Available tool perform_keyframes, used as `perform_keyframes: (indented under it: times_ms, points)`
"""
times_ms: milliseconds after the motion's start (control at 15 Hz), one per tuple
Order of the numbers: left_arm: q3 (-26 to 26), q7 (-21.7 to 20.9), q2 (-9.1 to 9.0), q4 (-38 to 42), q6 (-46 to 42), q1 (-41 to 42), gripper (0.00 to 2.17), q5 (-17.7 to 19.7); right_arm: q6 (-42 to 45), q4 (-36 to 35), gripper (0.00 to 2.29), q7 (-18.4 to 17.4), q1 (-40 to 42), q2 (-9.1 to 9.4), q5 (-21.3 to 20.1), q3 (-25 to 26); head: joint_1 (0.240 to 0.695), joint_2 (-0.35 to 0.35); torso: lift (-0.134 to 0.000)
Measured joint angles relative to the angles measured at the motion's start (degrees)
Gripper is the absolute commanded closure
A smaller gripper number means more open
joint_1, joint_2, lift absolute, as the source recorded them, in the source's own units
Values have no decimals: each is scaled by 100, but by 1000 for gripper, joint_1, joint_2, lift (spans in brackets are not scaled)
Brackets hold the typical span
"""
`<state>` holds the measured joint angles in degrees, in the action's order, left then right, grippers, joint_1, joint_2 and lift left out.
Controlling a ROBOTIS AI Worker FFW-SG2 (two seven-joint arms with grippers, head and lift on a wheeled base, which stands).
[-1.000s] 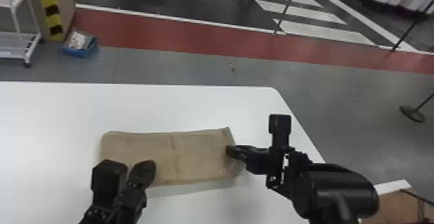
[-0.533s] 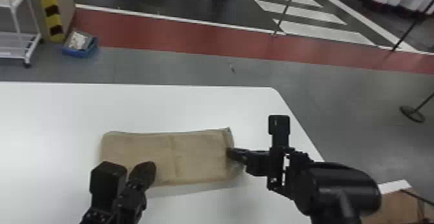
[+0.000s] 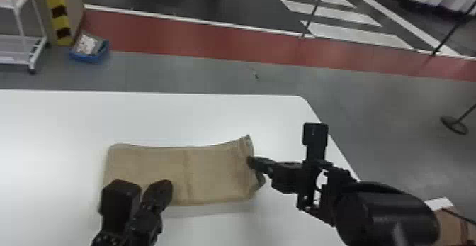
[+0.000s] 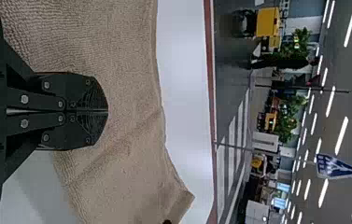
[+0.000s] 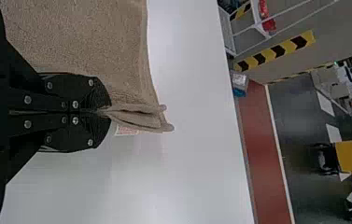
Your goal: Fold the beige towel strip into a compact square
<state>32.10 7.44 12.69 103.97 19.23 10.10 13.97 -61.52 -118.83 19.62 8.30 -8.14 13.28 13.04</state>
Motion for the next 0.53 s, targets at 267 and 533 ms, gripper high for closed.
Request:
perform_keyframes:
  times_ms: [267,533]
  points:
    - [38,-82,-61,-33,37,-3,1892,8,-46,-479,1214,-97,123,40,483,-1,695,-318,-124]
    - [66,-176,-113,-7,20,8,1889,18,-49,-751,1214,-169,196,117,659,-6,695,-314,-124]
